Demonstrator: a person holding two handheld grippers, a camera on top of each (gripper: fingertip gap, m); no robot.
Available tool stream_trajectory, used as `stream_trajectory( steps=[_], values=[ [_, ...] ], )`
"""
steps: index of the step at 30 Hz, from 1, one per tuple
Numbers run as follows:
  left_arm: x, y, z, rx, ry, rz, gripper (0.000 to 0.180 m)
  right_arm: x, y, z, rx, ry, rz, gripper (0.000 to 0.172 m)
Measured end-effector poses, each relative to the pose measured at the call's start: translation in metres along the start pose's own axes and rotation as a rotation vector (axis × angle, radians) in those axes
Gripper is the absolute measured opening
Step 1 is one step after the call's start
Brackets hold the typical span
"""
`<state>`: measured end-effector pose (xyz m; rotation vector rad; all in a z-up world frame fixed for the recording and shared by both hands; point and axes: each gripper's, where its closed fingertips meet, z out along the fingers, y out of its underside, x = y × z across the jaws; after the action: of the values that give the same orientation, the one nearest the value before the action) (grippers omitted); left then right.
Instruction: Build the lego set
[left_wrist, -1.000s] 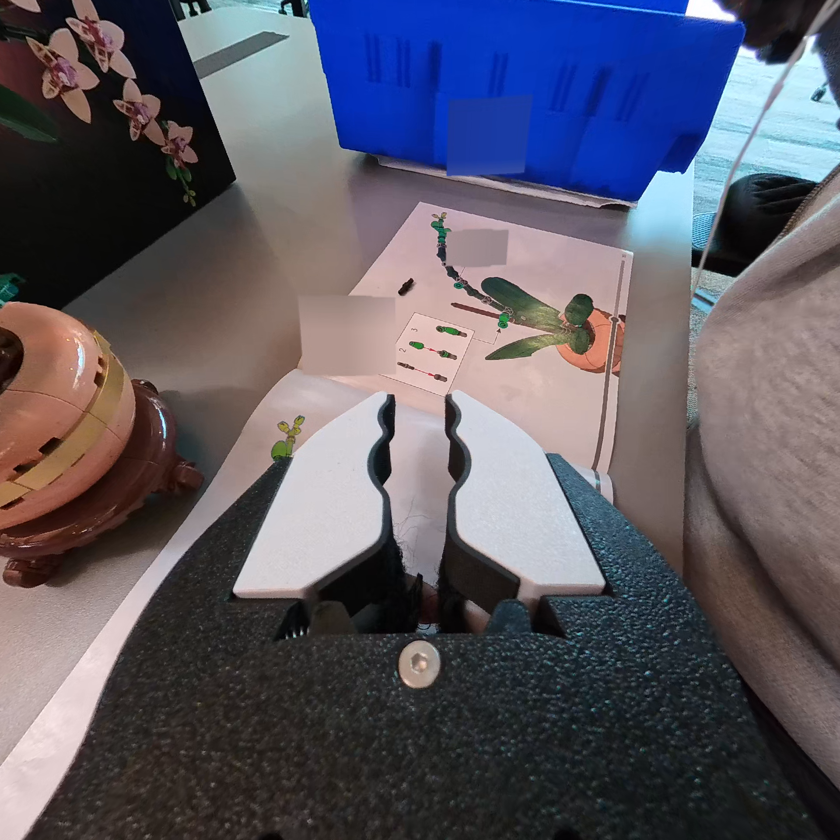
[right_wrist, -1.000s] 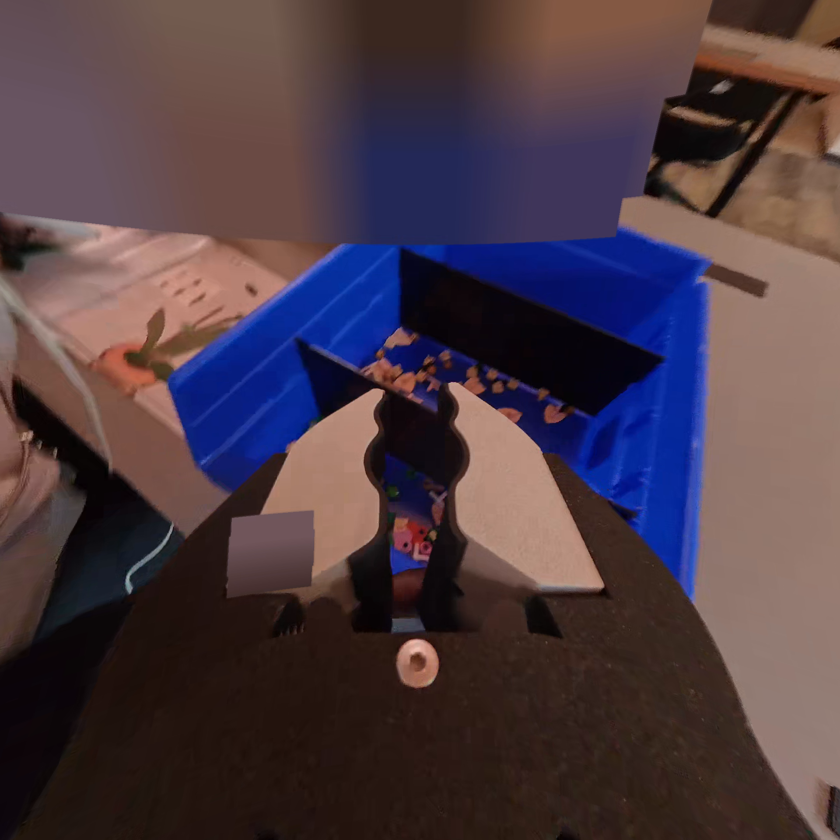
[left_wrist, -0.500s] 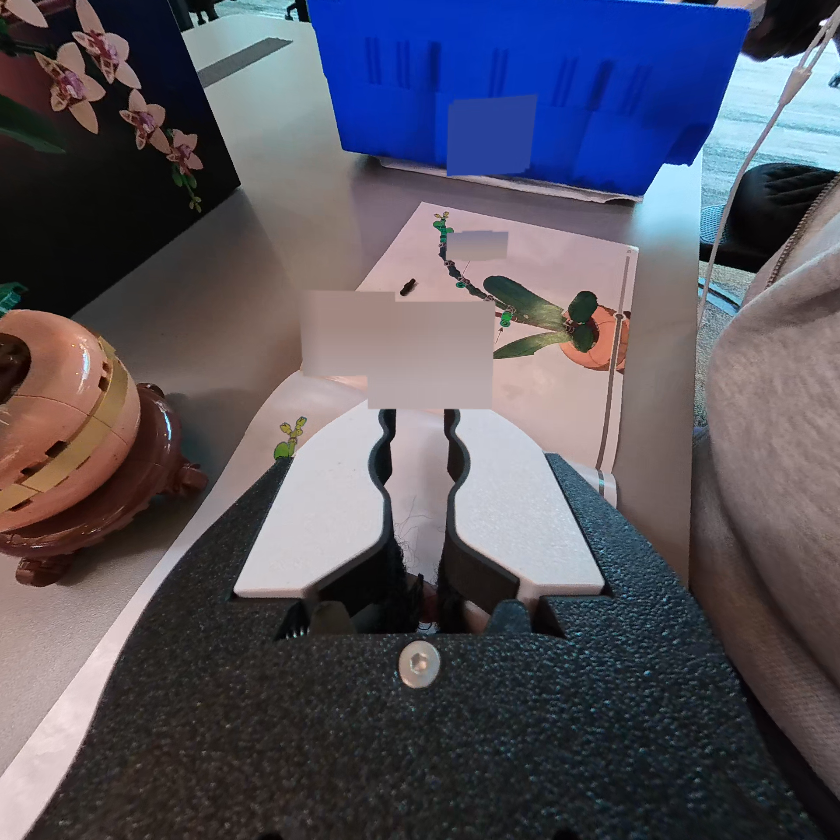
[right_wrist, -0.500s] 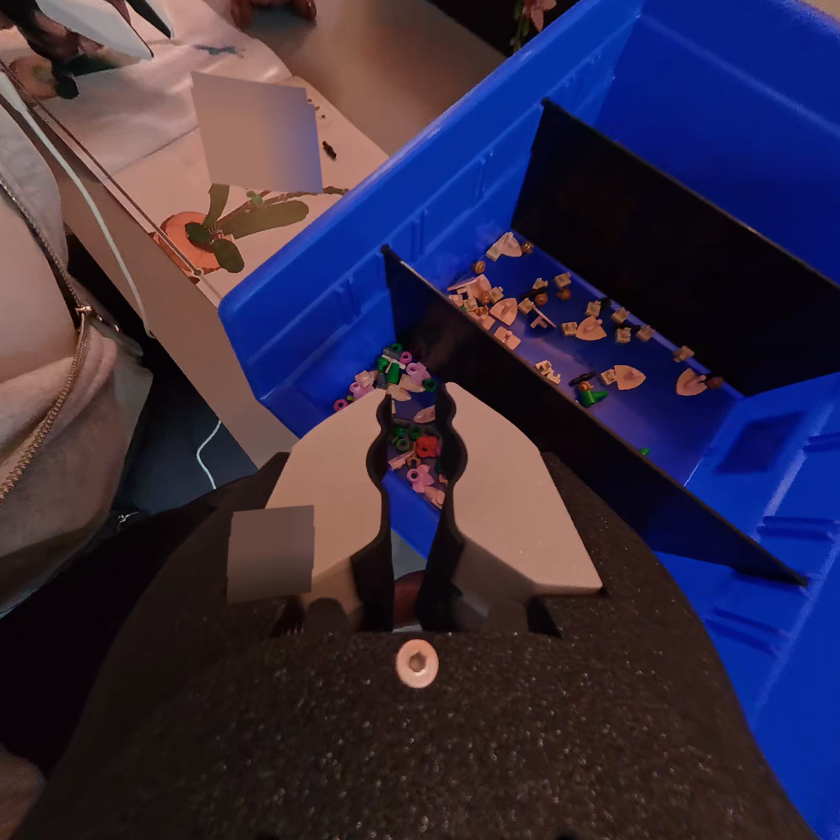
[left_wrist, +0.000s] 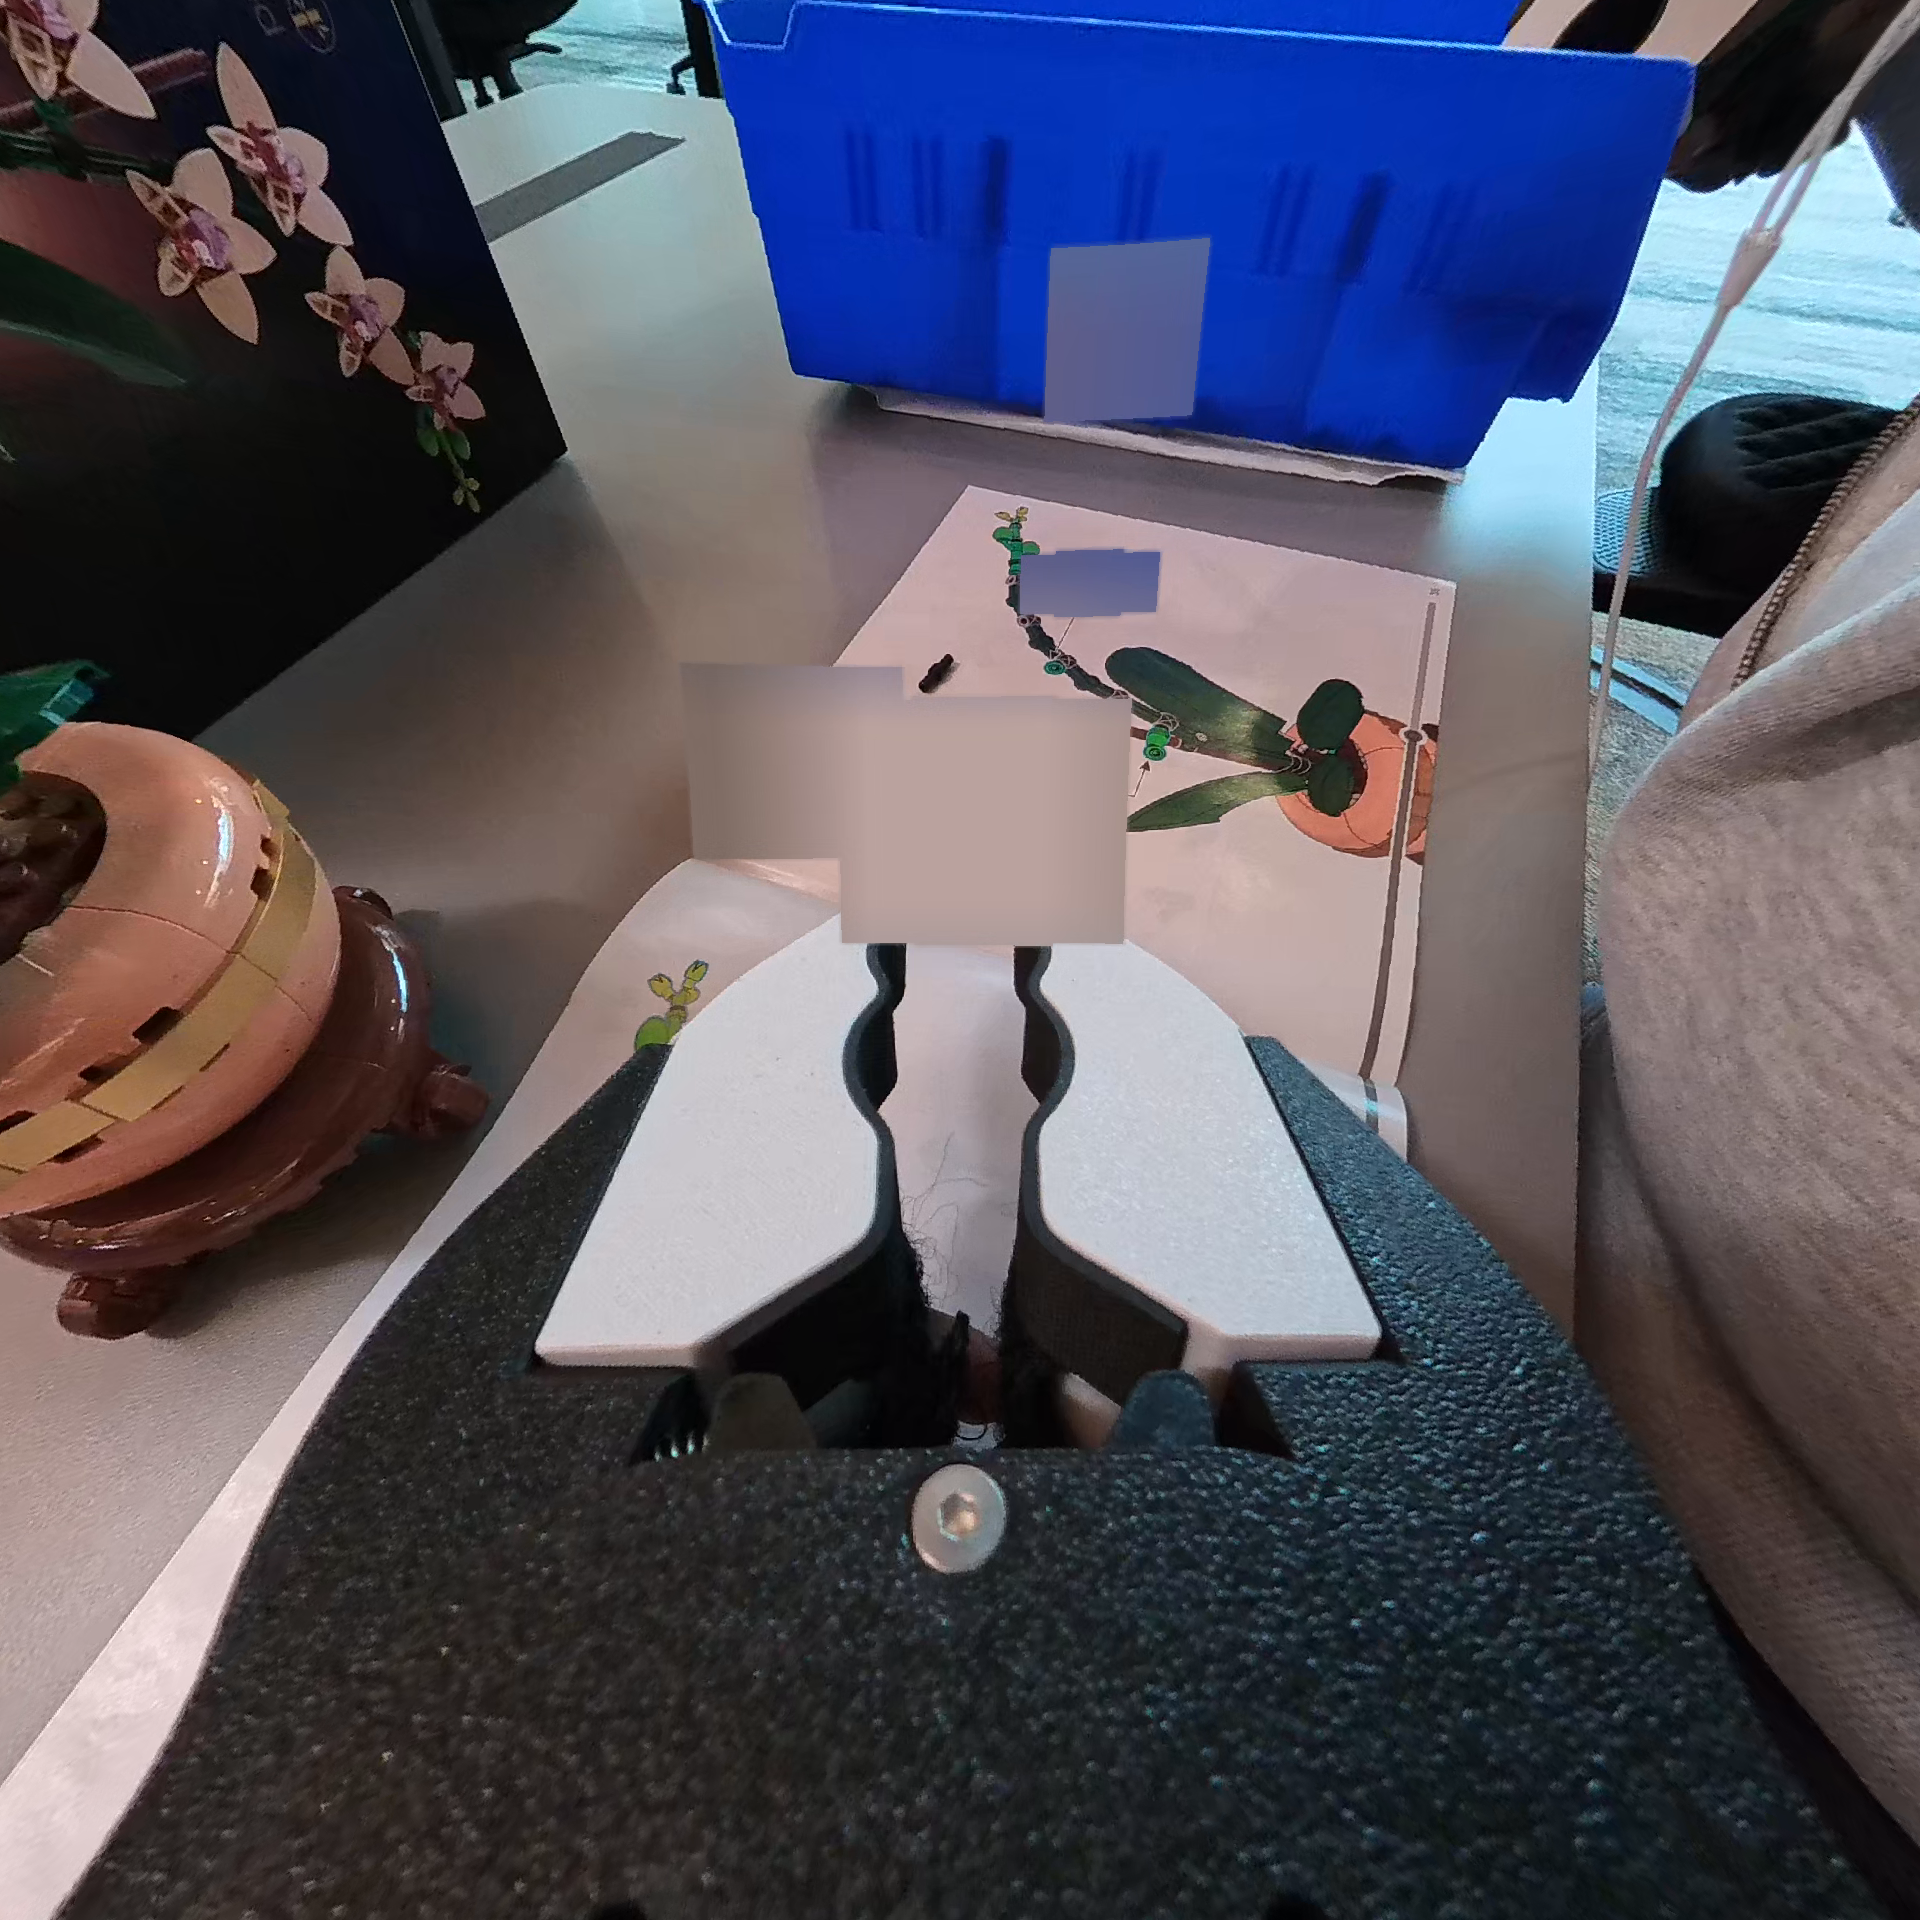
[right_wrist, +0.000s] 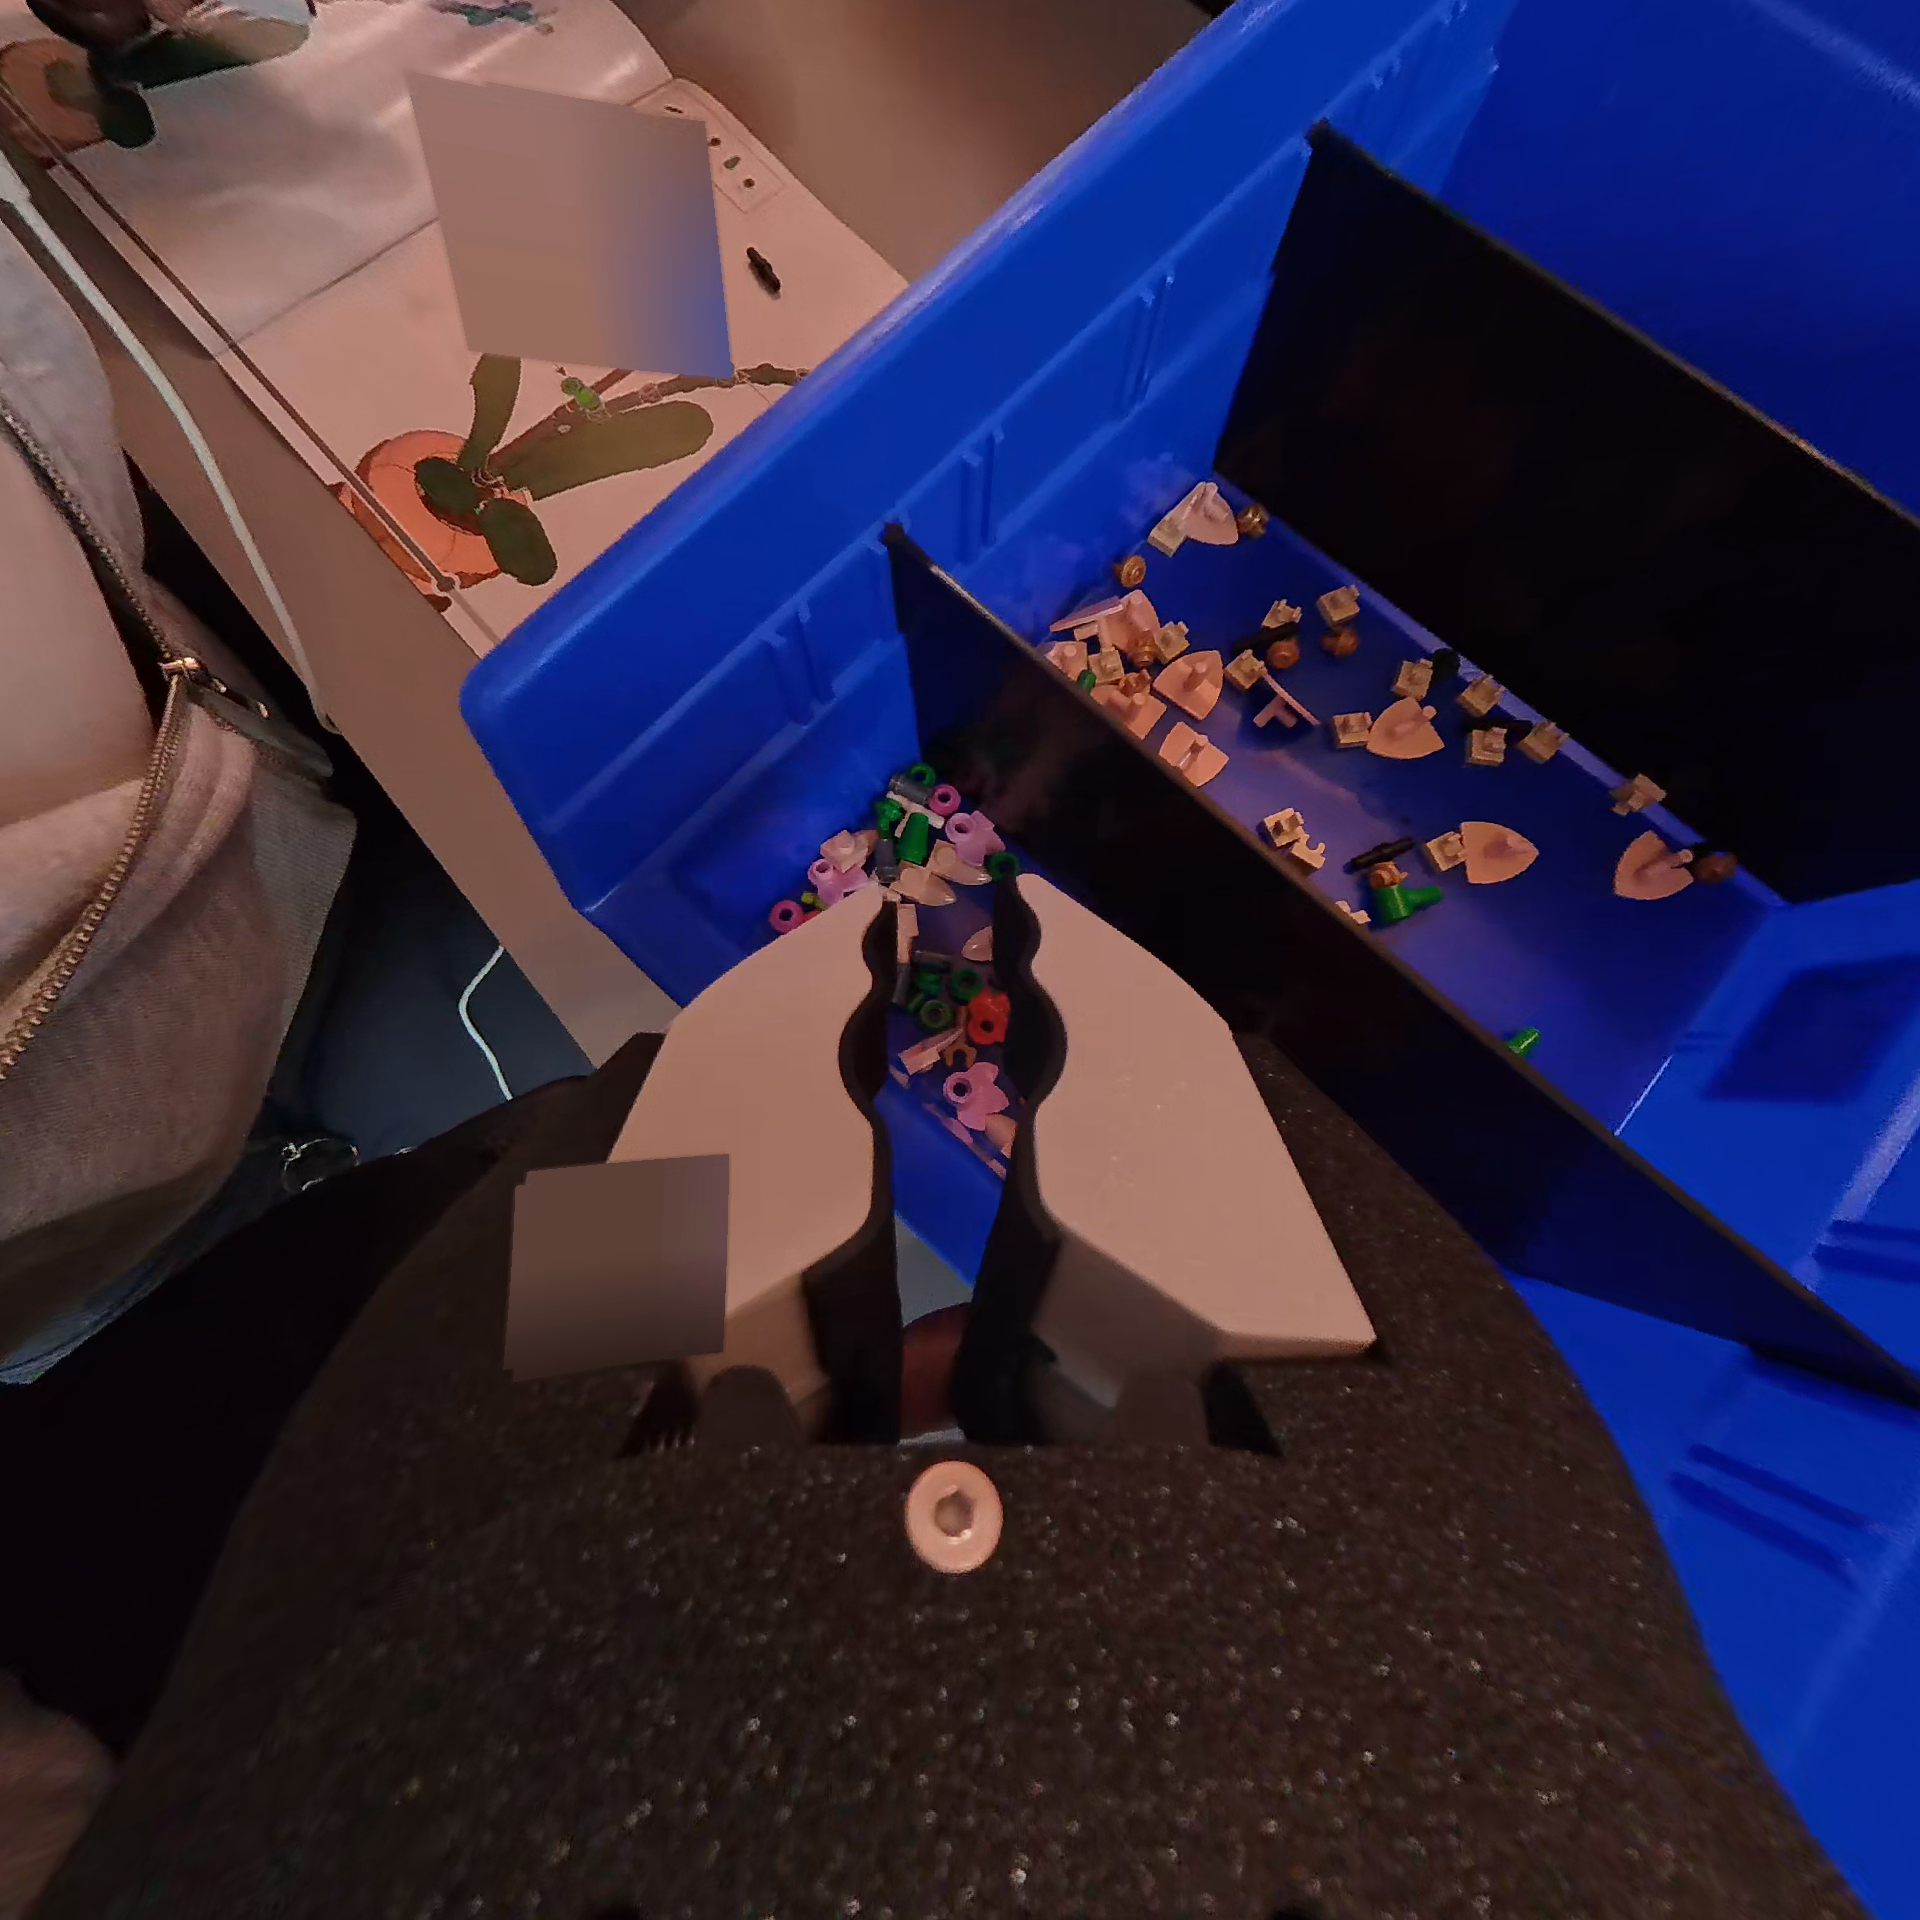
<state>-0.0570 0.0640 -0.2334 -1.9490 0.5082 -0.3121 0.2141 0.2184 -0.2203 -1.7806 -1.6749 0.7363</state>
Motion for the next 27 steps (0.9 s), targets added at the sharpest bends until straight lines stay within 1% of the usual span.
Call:
stream_trajectory(
  steps=[6,27],
  values=[
    [0.0000,0.0005,0.0003,-0.005,0.001,0.000,0.019,-0.0013,0.0031,0.0030,-0.023,-0.012,0.000,0.017],
    [0.0007,-0.0005,0.0001,0.004,-0.001,0.014,0.019,-0.0052,-0.0012,-0.0012,-0.005,-0.014,-0.016,0.016]
  ],
)
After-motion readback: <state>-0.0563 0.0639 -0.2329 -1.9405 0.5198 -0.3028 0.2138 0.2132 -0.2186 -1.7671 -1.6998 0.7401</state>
